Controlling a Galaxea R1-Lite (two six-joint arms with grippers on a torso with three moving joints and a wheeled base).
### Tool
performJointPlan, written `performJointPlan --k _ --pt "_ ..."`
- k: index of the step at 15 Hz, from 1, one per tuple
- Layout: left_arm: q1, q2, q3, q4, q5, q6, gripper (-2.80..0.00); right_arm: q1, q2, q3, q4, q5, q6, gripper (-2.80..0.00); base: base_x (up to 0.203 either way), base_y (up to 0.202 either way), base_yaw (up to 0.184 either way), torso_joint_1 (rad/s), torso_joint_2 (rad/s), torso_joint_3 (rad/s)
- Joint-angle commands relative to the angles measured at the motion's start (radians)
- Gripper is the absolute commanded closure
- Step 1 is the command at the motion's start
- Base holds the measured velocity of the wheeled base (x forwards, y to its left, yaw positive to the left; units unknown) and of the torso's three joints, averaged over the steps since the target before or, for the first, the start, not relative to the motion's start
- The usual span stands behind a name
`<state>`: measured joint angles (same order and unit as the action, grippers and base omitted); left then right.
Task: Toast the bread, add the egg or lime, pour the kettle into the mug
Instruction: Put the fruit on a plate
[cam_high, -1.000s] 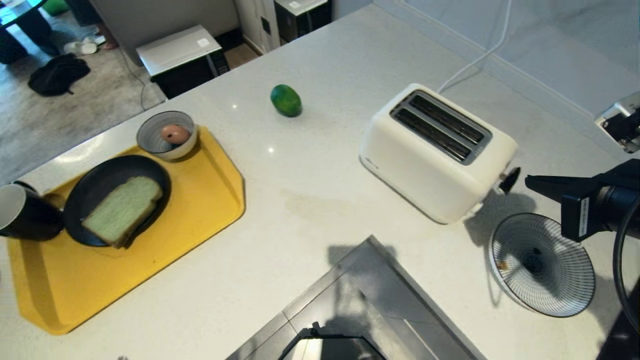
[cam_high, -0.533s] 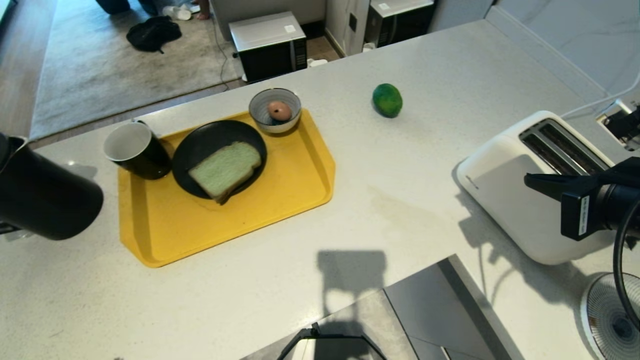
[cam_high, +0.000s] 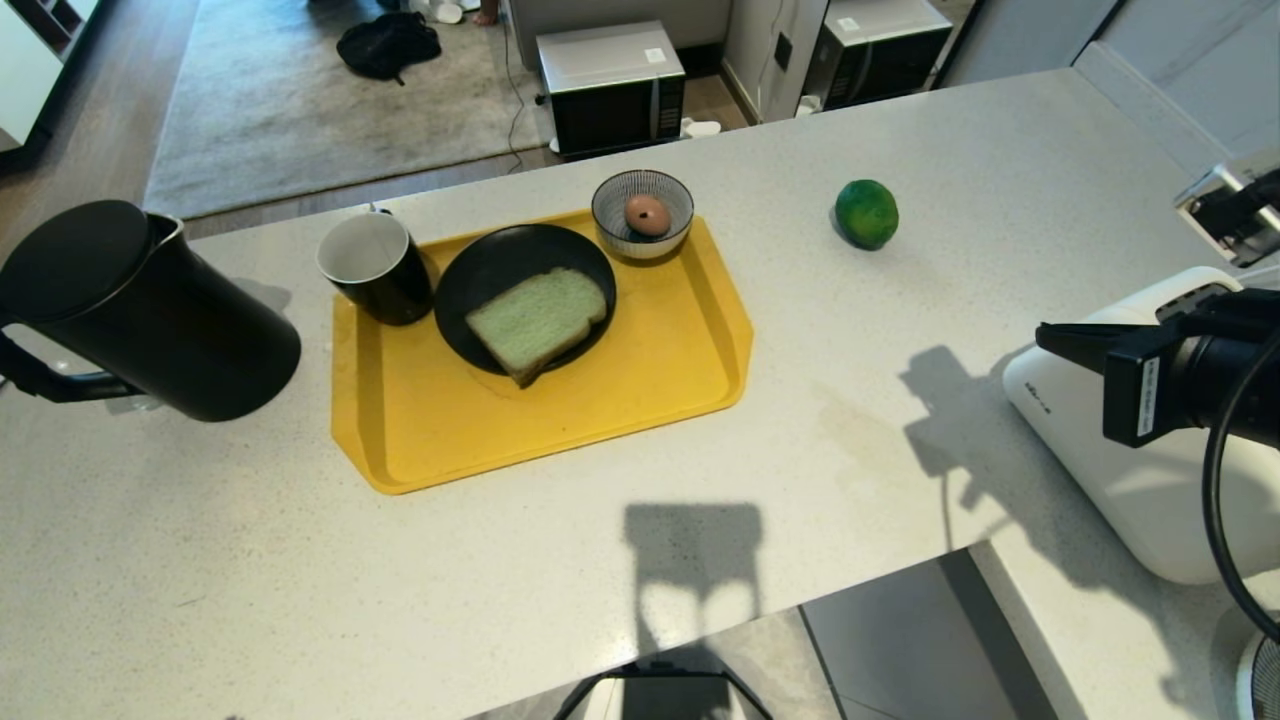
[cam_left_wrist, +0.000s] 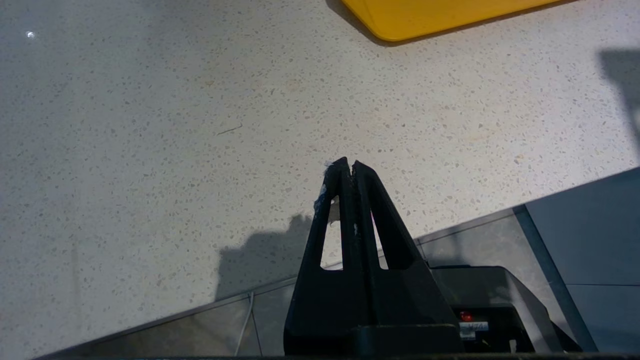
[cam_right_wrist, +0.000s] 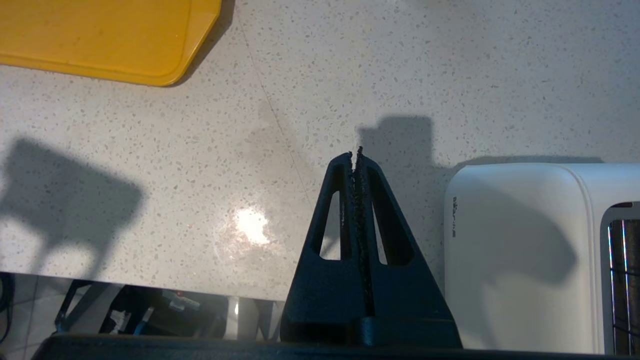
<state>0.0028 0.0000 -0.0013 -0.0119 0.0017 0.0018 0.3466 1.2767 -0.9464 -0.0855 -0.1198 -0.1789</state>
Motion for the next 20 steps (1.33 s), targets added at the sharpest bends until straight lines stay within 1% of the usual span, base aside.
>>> performJointPlan --k 1,20 --pt "0.0 0.0 0.0 0.0 0.0 0.0 0.0 -0.003 0.016 -0.008 0.0 -0.003 -0.002 0.0 0.0 0.0 0.0 0.0 0.0 0.0" --pt "0.0 0.0 0.0 0.0 0.0 0.0 0.0 -0.003 0.009 -0.015 -0.002 -0.001 -0.014 0.0 0.0 0.0 0.0 0.0 0.0 0.0"
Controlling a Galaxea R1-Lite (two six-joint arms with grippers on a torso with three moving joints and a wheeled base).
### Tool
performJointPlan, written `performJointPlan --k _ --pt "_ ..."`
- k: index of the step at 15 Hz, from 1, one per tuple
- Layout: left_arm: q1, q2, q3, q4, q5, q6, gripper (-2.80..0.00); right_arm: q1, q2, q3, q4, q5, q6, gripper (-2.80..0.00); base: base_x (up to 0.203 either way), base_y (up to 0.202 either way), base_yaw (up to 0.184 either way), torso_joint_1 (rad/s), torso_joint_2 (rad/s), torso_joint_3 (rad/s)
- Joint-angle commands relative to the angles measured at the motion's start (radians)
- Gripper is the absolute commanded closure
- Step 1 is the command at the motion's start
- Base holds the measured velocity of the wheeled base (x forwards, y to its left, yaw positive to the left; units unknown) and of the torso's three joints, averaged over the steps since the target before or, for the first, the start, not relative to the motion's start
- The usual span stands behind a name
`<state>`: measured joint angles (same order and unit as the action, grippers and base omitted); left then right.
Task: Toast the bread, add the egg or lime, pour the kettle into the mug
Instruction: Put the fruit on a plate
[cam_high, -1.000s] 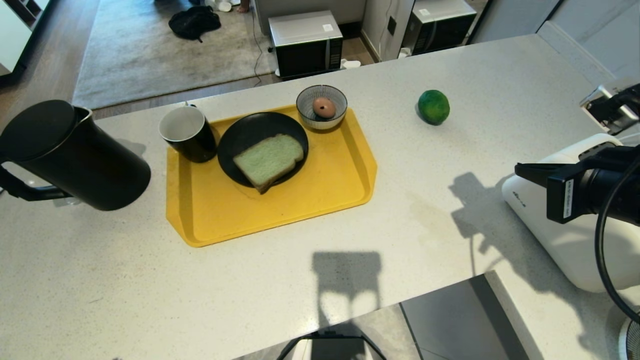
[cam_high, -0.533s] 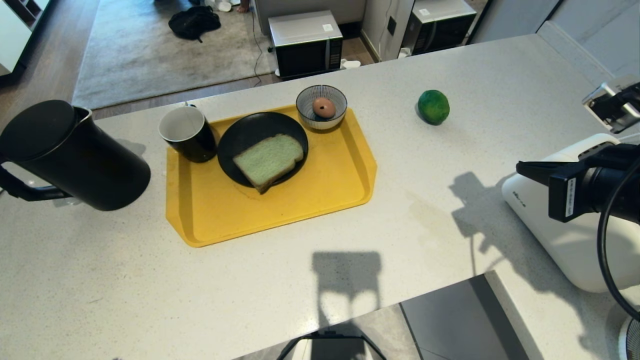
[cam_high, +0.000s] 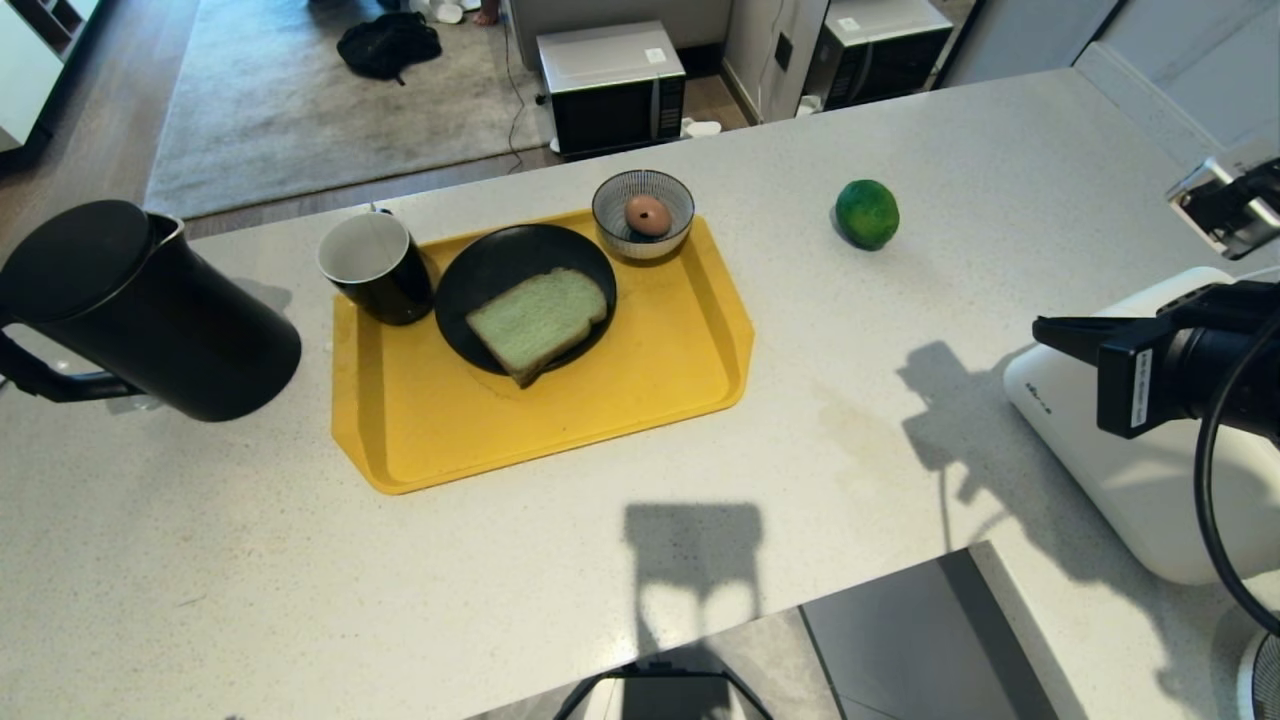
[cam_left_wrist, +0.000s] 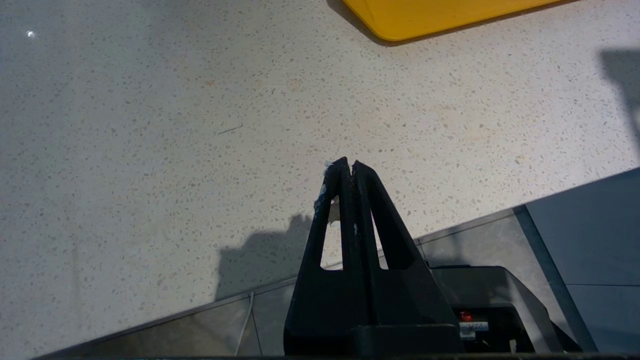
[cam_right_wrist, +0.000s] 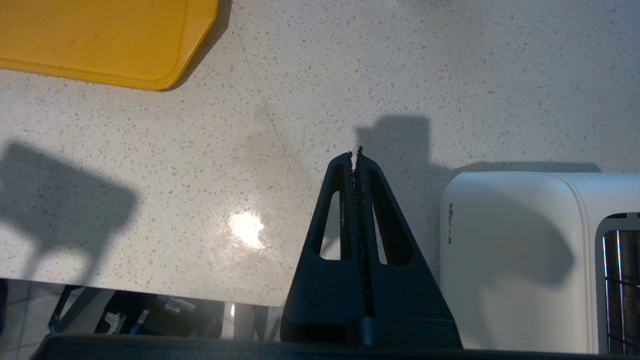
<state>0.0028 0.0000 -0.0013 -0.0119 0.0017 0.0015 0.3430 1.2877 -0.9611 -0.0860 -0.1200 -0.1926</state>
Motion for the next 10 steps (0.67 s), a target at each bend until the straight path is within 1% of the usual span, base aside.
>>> performJointPlan --k 1,3,10 --pt "0.0 0.0 0.0 0.0 0.001 0.0 0.0 0.001 -0.004 -0.002 -0.001 0.0 -0.002 0.0 0.0 0.0 0.0 0.0 0.0 0.0" --pt "0.0 0.0 0.001 0.0 0.0 0.0 0.0 0.001 -0.004 -0.004 -0.001 0.0 -0.025 0.0 0.0 0.0 0.0 0.0 0.0 0.0" --pt "0.0 0.0 0.0 -0.002 0.001 0.0 0.0 0.001 -0.004 -0.024 -0.001 0.0 -0.027 0.0 0.0 0.0 0.0 0.0 0.0 0.0"
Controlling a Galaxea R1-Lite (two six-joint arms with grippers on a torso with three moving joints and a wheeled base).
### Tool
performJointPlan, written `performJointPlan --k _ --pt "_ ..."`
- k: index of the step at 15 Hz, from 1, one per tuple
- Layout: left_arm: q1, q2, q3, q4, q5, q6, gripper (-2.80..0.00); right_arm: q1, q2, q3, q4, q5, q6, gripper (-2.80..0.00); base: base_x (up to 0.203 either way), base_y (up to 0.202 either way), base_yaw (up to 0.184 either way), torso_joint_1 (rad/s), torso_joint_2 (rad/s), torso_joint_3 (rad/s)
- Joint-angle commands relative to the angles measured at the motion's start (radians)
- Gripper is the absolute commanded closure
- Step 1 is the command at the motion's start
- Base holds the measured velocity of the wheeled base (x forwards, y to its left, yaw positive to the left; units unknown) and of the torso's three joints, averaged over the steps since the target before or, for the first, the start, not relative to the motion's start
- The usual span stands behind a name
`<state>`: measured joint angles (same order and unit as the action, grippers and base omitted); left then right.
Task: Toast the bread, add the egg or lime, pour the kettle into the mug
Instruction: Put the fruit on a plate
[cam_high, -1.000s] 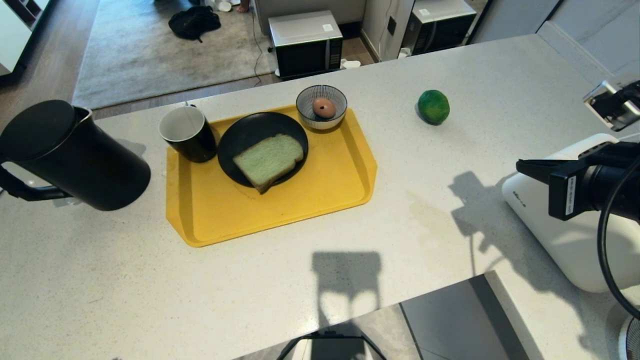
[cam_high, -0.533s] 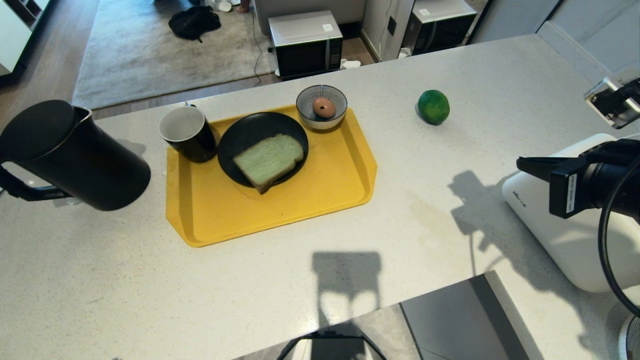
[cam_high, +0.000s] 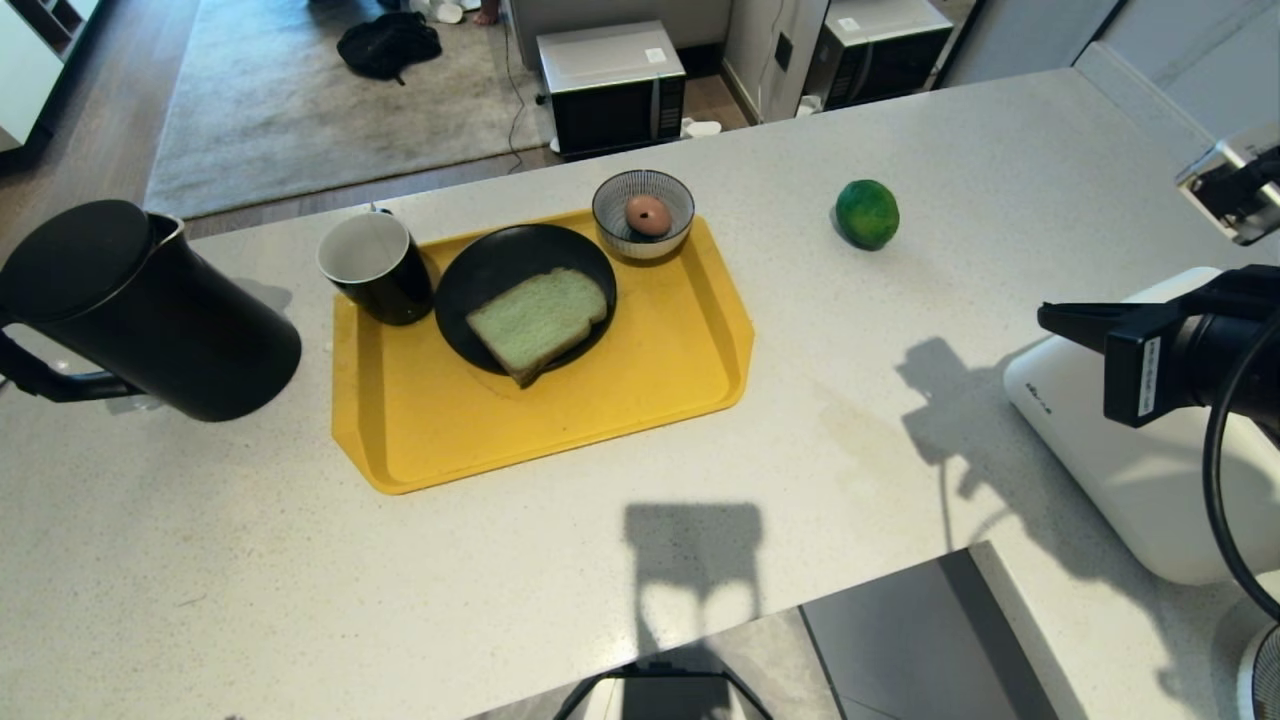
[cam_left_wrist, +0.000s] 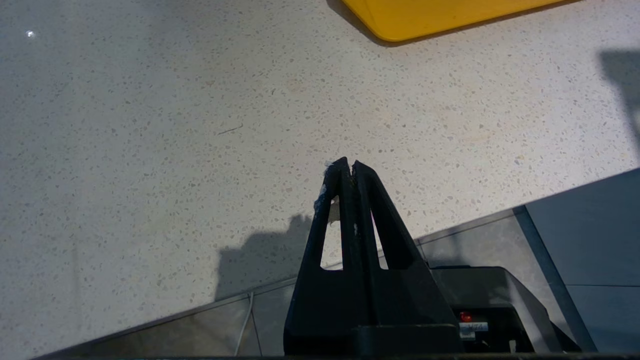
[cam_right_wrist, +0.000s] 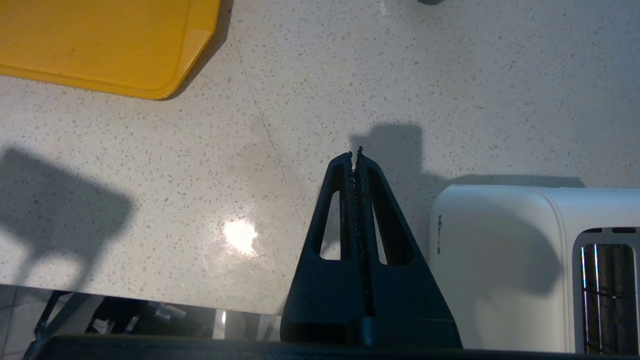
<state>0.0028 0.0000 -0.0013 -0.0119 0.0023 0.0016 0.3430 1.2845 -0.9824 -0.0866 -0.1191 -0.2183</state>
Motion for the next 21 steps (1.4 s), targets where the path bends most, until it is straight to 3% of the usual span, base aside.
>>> performJointPlan --k 1,12,18,21 --pt "0.0 0.0 0.0 0.0 -0.001 0.0 0.0 0.001 0.001 -0.007 -0.001 -0.001 -0.001 0.0 0.0 0.0 0.0 0.0 0.0 0.0" --pt "0.0 0.0 0.0 0.0 -0.001 -0.002 0.0 0.001 0.049 -0.056 0.001 -0.001 0.0 0.0 0.0 0.0 0.0 0.0 0.0 0.0" --pt "0.0 0.0 0.0 0.0 -0.001 -0.002 0.0 0.001 0.049 -0.056 0.001 -0.002 0.002 0.0 0.171 0.0 0.0 0.0 0.0 0.004" --pt "0.0 0.0 0.0 0.0 -0.001 -0.002 0.0 0.001 0.069 -0.062 -0.001 -0.002 0.0 0.0 0.019 0.0 0.001 0.004 0.0 -0.001"
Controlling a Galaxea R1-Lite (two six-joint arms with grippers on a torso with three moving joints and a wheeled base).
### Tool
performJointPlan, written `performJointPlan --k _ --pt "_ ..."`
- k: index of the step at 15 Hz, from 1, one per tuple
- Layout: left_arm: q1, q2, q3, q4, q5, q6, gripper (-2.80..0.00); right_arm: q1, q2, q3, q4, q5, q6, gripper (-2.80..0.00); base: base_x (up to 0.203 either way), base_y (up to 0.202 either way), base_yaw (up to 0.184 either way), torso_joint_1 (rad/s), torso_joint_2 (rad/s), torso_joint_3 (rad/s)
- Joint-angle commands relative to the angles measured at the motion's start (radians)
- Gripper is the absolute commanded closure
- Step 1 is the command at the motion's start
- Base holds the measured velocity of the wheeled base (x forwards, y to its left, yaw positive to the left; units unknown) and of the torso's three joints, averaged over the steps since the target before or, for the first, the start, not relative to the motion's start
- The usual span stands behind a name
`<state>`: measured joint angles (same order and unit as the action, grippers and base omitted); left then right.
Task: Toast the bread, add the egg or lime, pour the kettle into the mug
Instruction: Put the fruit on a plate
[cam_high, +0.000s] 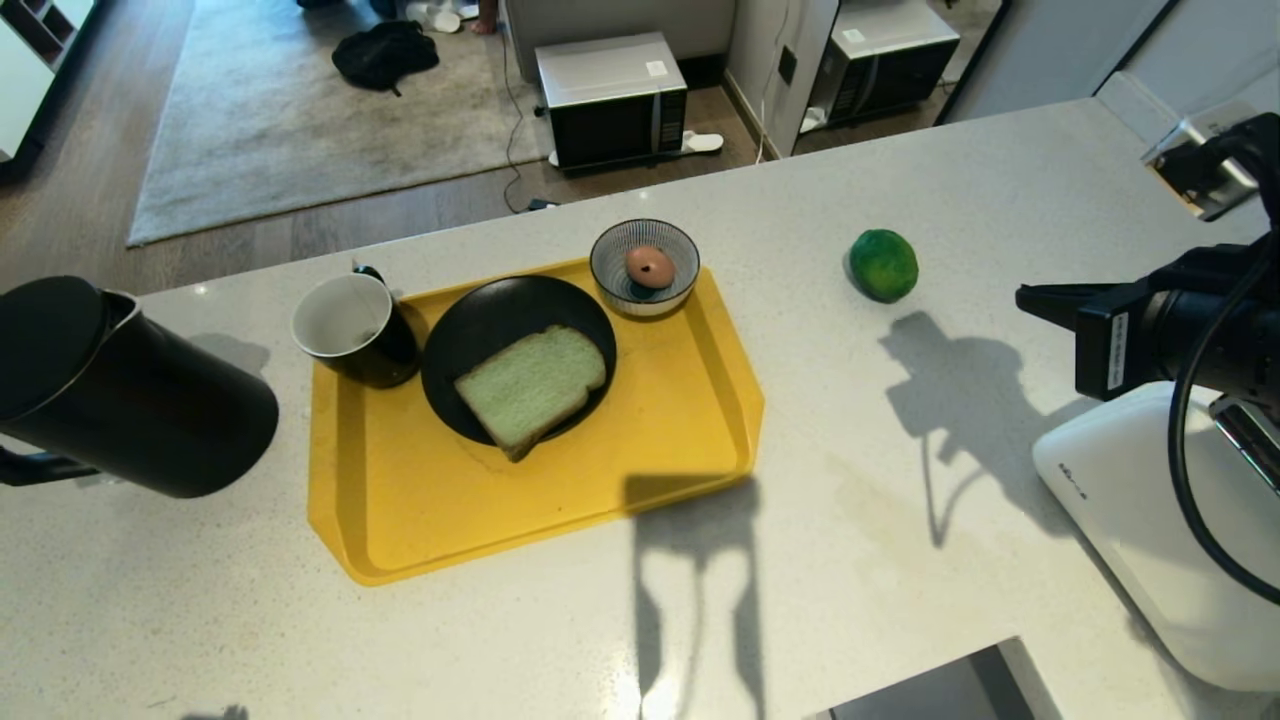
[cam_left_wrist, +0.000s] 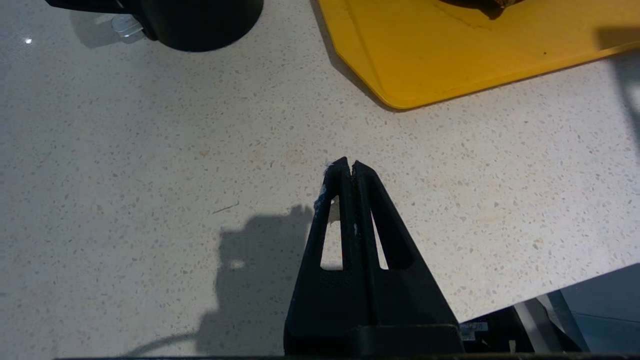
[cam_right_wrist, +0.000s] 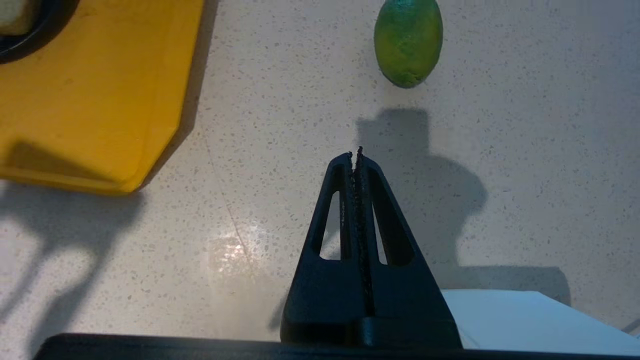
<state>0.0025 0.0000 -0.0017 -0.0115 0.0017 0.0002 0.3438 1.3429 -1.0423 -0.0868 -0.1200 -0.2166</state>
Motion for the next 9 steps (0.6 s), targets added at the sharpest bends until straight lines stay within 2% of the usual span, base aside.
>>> performJointPlan --k 1,7,8,9 --pt "0.001 0.0 0.0 -0.001 0.0 0.0 0.0 0.0 0.029 -0.01 -0.001 -0.001 -0.004 0.0 0.0 0.0 0.0 0.0 0.0 0.0" --pt "0.001 0.0 0.0 -0.001 0.0 0.0 0.0 0.001 0.211 -0.206 0.001 -0.01 -0.013 0.0 0.0 0.0 0.0 0.0 0.0 0.0" --pt "0.001 0.0 0.0 -0.001 0.0 0.0 0.0 0.001 0.242 -0.231 0.001 -0.01 -0.027 -2.8 0.0 0.0 0.0 0.0 0.0 0.0" --pt "0.001 0.0 0.0 -0.001 0.0 0.0 0.0 0.001 0.265 -0.249 0.001 -0.011 -0.036 -2.8 0.0 0.0 0.0 0.0 0.0 0.0"
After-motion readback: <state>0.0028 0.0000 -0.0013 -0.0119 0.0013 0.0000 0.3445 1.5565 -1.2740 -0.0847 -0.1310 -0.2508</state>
